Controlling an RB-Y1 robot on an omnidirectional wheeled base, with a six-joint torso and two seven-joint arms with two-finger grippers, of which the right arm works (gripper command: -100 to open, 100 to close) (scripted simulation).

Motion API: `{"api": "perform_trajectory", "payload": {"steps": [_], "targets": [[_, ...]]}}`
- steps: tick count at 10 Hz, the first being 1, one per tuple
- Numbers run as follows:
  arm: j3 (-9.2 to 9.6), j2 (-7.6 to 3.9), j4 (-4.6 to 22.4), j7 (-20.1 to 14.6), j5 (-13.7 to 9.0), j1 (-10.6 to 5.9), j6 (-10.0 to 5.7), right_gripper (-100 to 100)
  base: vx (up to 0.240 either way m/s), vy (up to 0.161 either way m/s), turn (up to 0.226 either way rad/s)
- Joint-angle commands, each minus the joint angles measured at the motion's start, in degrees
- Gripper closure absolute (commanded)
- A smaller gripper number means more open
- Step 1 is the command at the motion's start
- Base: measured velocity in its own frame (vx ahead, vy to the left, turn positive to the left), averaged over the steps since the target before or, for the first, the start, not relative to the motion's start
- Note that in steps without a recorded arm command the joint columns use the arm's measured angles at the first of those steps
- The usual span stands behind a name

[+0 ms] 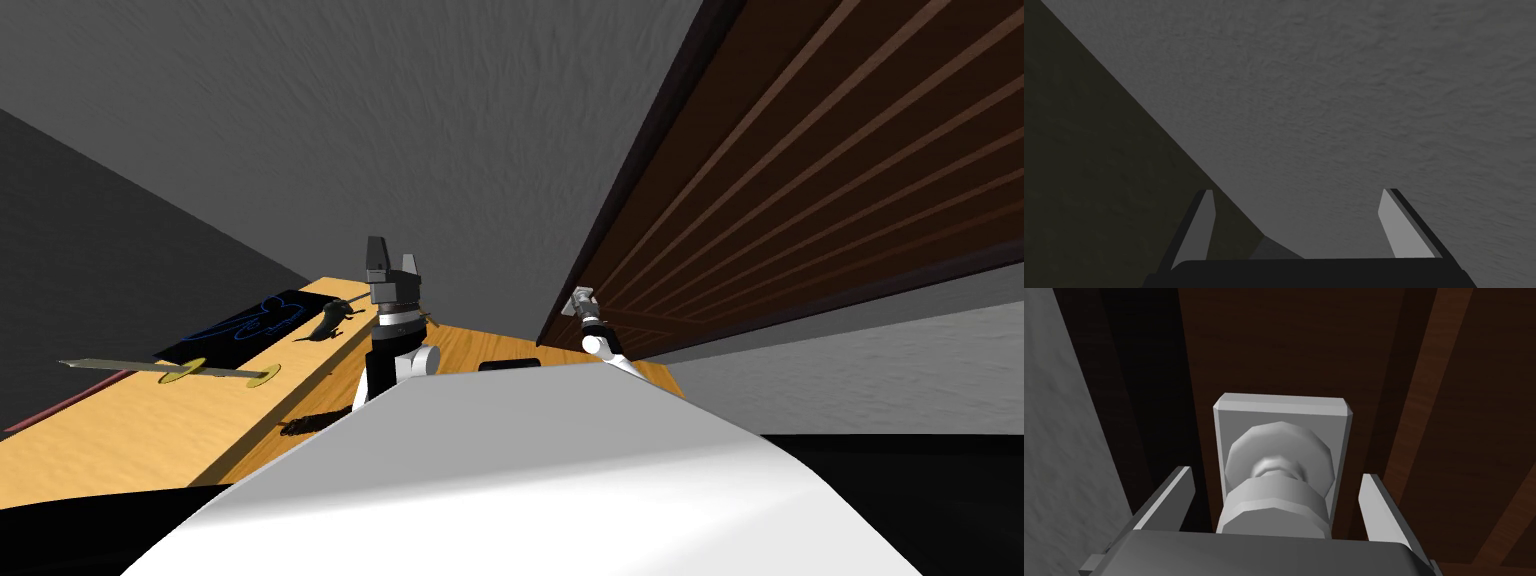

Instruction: Pull the door open

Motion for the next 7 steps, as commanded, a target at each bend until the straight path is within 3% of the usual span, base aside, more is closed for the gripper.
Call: {"api": "perform_trajectory", "payload": {"steps": [1,6,7], "targets": [[0.02,-0.01,0.0,0.0,0.0,0.05,-0.01,100,-0.010,0.005,-0.011],[0.02,-0.01,0.0,0.0,0.0,0.05,-0.01,100,-0.015,0.005,0.000],[0.63,-0.60,-0.1,-0.8,0.2,0.35,-0.09,100,-0.110,-0.031,0.130]]}}
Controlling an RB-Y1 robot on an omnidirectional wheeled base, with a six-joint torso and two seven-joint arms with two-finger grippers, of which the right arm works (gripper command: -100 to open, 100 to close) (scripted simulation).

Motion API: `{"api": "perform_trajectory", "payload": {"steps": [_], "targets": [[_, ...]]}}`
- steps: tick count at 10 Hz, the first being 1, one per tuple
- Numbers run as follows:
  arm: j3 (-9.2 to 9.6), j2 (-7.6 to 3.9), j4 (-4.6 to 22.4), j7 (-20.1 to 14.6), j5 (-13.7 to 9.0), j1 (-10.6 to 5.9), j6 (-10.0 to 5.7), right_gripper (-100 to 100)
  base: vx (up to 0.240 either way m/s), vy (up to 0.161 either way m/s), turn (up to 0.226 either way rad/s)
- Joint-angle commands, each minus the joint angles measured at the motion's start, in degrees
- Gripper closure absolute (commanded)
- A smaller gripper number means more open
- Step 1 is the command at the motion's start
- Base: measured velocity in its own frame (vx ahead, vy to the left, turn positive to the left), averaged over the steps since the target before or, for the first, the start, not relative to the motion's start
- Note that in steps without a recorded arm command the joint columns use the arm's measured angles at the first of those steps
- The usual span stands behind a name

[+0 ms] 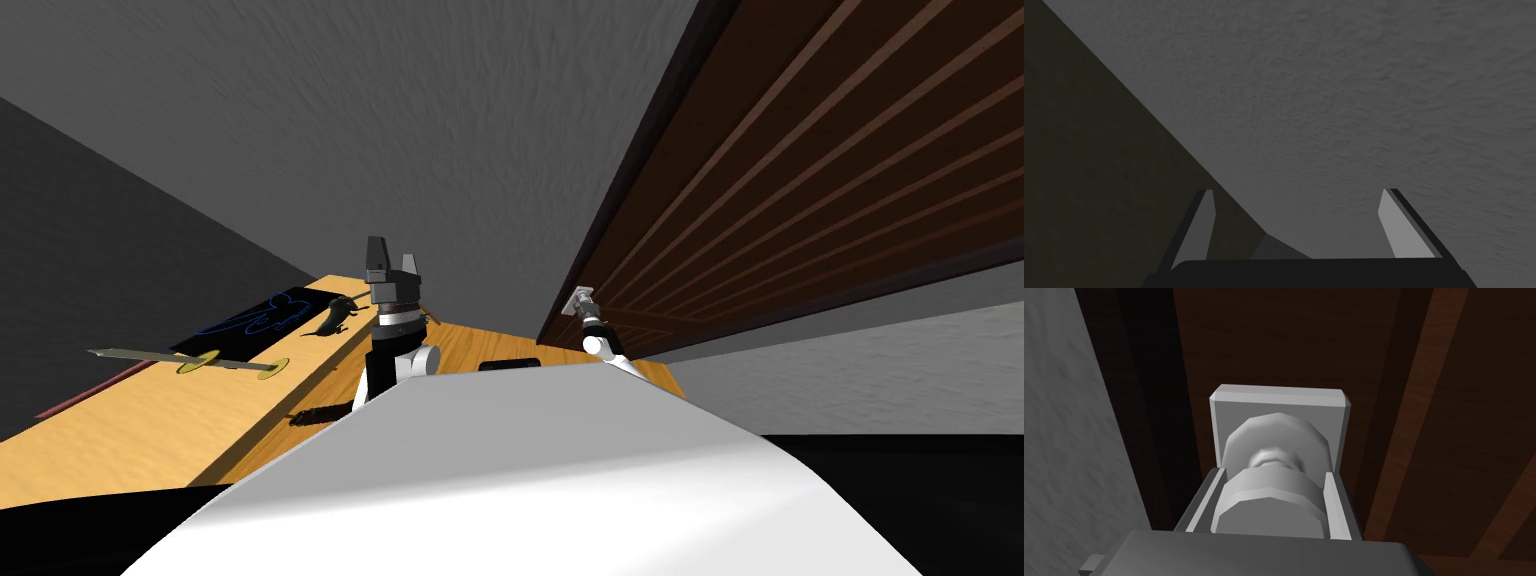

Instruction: Pull the door open

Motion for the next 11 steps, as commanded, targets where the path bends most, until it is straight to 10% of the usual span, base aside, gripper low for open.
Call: {"api": "perform_trajectory", "payload": {"steps": [1,11], "targets": [[0.76,-0.48,-0.3,-0.8,0.3,0.24,-0.18,100,-0.184,-0.078,0.155],[3.89,-4.14,-1.6,-5.4,1.8,1.38,-1.53,100,-0.190,-0.047,0.112]]}}
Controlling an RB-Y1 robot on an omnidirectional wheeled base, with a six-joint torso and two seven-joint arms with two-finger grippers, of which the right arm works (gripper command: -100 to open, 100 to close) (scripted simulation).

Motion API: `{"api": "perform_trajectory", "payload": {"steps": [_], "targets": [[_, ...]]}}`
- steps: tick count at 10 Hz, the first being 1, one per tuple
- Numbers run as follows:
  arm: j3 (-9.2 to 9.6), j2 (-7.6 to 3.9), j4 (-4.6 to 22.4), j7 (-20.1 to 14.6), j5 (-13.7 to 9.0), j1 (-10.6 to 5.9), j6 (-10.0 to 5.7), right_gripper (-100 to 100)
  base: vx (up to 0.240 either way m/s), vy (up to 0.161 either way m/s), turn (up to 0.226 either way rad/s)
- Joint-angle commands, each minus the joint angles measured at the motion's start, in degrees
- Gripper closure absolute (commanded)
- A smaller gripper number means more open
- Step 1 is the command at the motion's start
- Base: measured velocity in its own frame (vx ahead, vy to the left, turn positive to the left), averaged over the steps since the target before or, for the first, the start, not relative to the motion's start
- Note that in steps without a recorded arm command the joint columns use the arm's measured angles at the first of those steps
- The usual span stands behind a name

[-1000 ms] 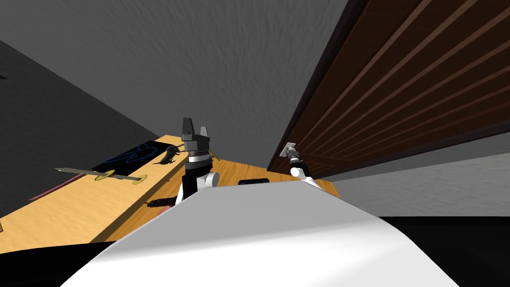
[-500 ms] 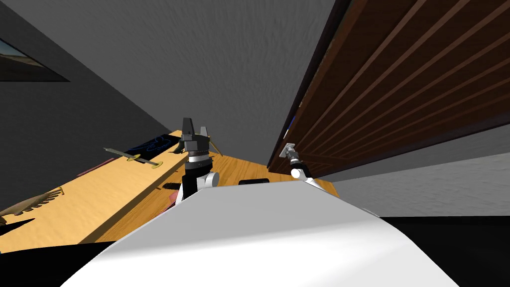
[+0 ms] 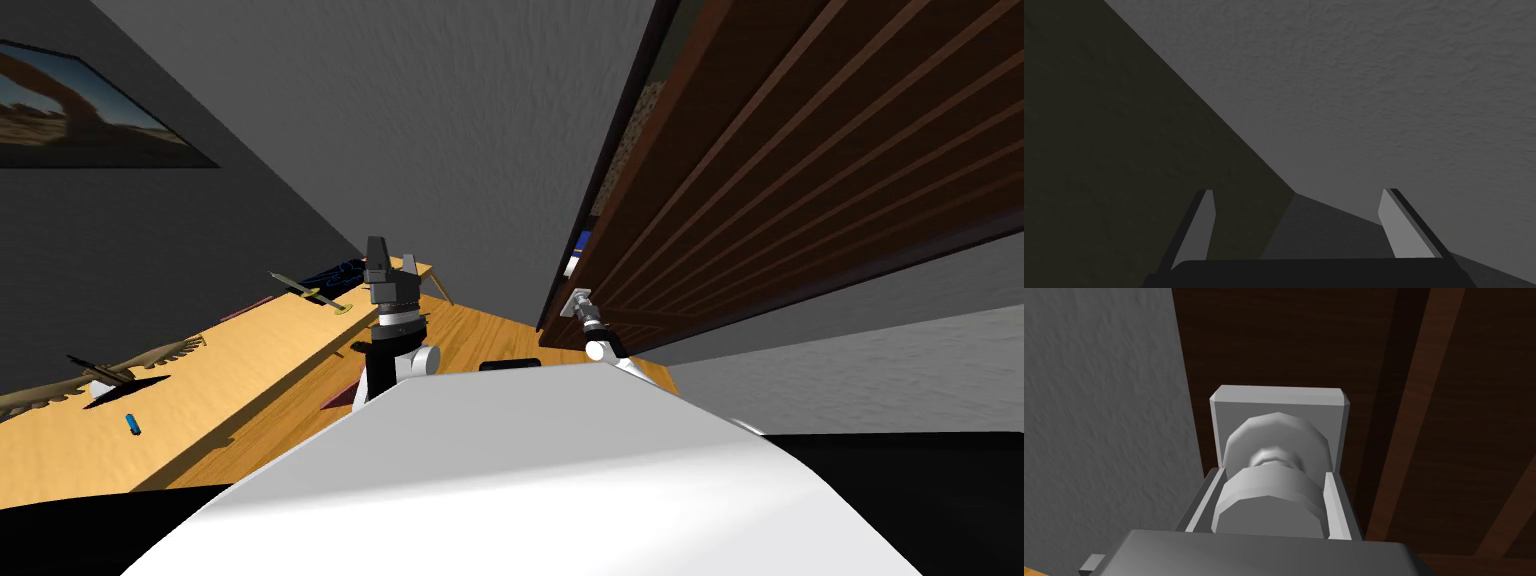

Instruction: Pull the door open

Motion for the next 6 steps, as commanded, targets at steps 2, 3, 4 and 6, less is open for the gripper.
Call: {"api": "perform_trajectory", "payload": {"steps": [2,3,4,6], "targets": [[1.06,-1.21,-0.4,-1.3,0.5,0.41,-0.81,100,-0.161,-0.053,0.138],[1.50,-1.72,-0.6,-1.9,0.7,0.58,-1.15,100,-0.240,-0.078,0.134],[1.98,-2.27,-0.8,-2.4,0.9,0.77,-1.52,100,-0.223,-0.050,0.111],[3.22,-3.70,-1.4,-4.0,1.5,1.25,-2.47,100,-0.241,-0.069,0.164]]}}
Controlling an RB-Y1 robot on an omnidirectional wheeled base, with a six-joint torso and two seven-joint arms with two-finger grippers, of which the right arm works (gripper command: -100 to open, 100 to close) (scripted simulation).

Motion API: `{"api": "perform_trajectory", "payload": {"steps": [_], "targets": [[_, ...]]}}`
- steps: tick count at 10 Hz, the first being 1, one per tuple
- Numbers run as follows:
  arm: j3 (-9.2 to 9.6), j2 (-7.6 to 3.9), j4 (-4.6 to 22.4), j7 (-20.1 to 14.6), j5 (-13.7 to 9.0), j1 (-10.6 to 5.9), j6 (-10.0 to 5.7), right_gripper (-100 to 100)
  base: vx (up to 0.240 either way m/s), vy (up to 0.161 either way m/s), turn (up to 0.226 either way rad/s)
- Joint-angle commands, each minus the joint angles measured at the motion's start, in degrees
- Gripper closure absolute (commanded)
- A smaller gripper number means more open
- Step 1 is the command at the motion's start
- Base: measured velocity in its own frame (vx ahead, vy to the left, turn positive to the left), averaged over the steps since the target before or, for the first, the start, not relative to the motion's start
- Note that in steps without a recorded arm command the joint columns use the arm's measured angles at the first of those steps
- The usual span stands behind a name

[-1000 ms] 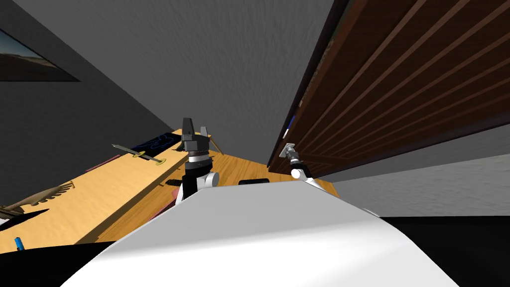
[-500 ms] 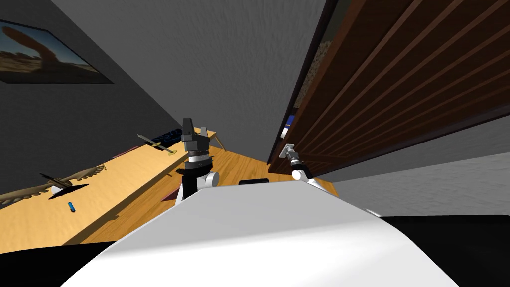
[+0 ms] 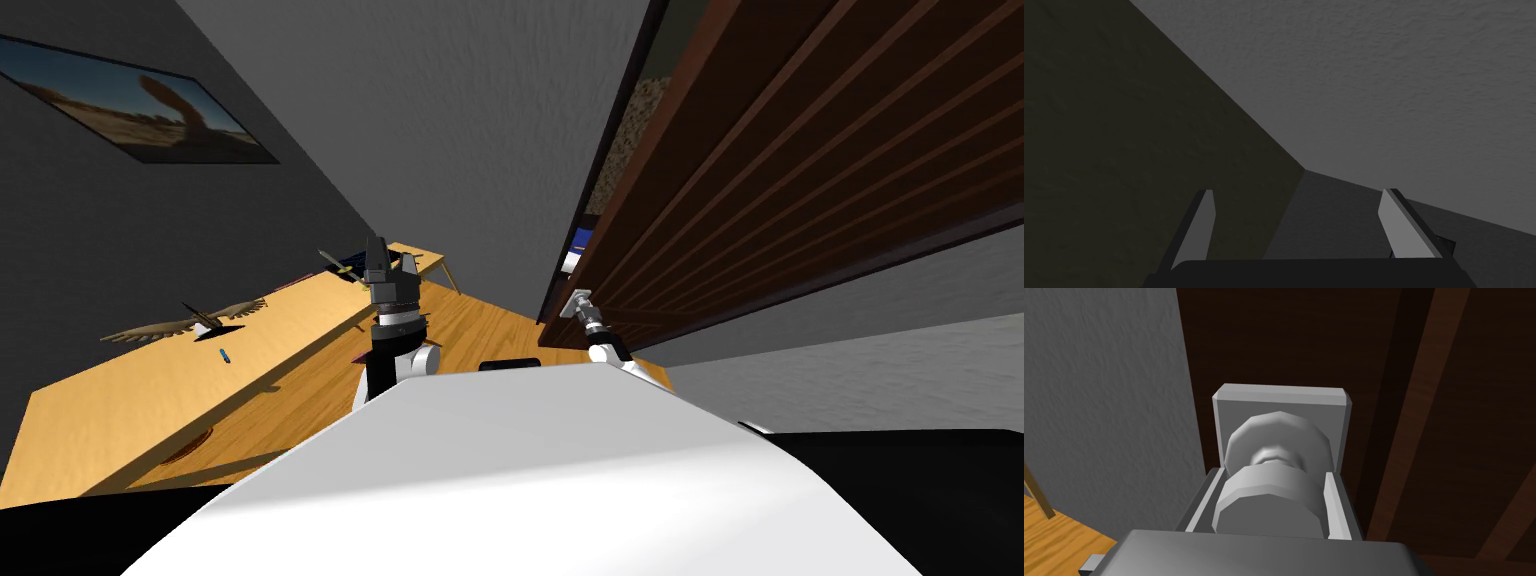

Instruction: Pull the door open

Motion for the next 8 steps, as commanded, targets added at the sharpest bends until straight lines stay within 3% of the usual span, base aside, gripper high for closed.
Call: {"api": "perform_trajectory", "payload": {"steps": [1,3,4,8], "targets": [[1.14,-1.18,-0.5,-1.4,0.5,0.36,-0.88,100,-0.270,-0.073,0.172],[2.17,-2.37,-0.9,-2.7,1.0,0.76,-1.67,100,-0.278,-0.088,0.139],[1.86,-2.01,-0.8,-2.1,0.8,0.68,-1.14,100,-0.104,-0.036,0.040],[4.02,-4.20,-1.0,-4.8,2.0,1.32,-2.88,100,-0.210,-0.054,0.147]]}}
